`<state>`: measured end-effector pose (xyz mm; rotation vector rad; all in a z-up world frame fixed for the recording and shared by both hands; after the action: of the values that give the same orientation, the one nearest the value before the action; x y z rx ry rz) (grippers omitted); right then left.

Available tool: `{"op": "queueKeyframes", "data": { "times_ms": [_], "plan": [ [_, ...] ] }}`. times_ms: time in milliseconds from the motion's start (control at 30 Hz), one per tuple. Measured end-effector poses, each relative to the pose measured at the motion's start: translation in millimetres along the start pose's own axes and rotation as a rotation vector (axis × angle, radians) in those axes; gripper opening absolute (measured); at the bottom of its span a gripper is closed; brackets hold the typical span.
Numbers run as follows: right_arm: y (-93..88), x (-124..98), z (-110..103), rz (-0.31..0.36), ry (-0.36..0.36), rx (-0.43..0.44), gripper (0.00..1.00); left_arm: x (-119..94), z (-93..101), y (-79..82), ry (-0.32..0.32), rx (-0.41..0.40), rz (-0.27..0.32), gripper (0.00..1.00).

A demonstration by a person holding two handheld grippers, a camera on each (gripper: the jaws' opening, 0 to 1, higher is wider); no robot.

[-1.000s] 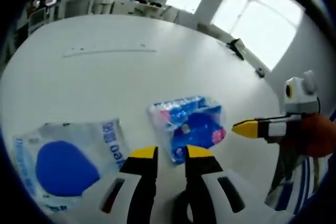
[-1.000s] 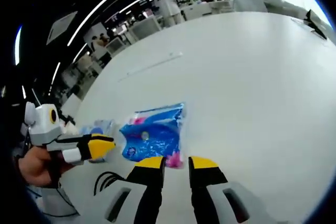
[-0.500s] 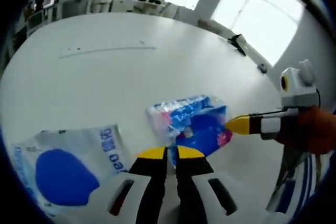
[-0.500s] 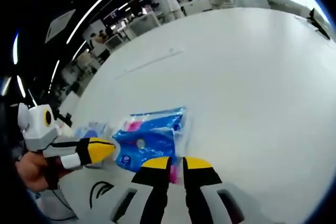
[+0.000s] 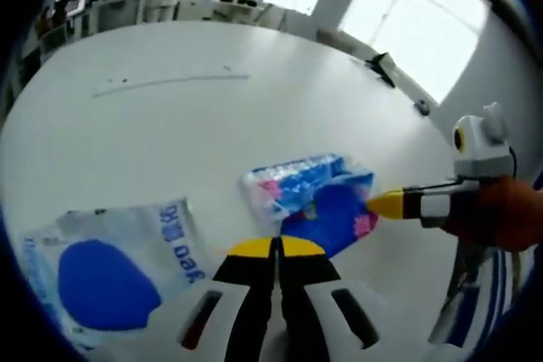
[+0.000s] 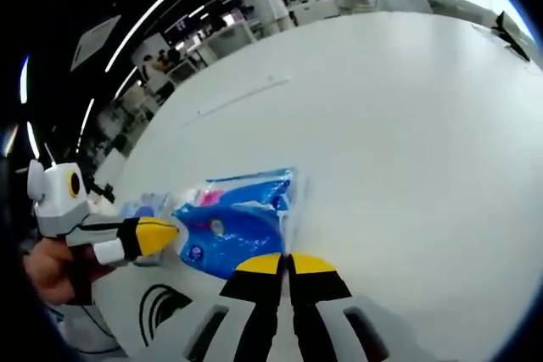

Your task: Arrange the tabletop items into an orderly group along one side of the table until the central work area is clear of visible clutter.

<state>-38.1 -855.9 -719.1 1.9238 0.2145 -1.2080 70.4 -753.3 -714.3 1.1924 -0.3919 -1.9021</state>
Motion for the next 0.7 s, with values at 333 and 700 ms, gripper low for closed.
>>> {"op": "queueKeyframes", "data": {
  "times_ms": [333,700],
  "plan": [
    [10.3,-2,-14,0.02,0.04,-0.011,0.0,-18,-3.4,-1.1,0.015,0.018,-0.002,0.0],
    [5.5,1,-24,0.009,0.056,-0.042,0.0,-29,-8.4,-8.9,0.025,0.001,-0.006,0.0]
  ]
}}
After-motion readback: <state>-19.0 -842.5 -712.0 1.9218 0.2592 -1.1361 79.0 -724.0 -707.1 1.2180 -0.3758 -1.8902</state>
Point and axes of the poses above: the point that each gripper's makers call its tool centre point, and the gripper's own axes: x roughly forward along the fingers, z roughly to its right, y roughly out of its top, the point moved 3 cm from there along -x, roughly backward along the fingers, and after that the axes turned 14 degrees about -y, right-handed, at the moved point
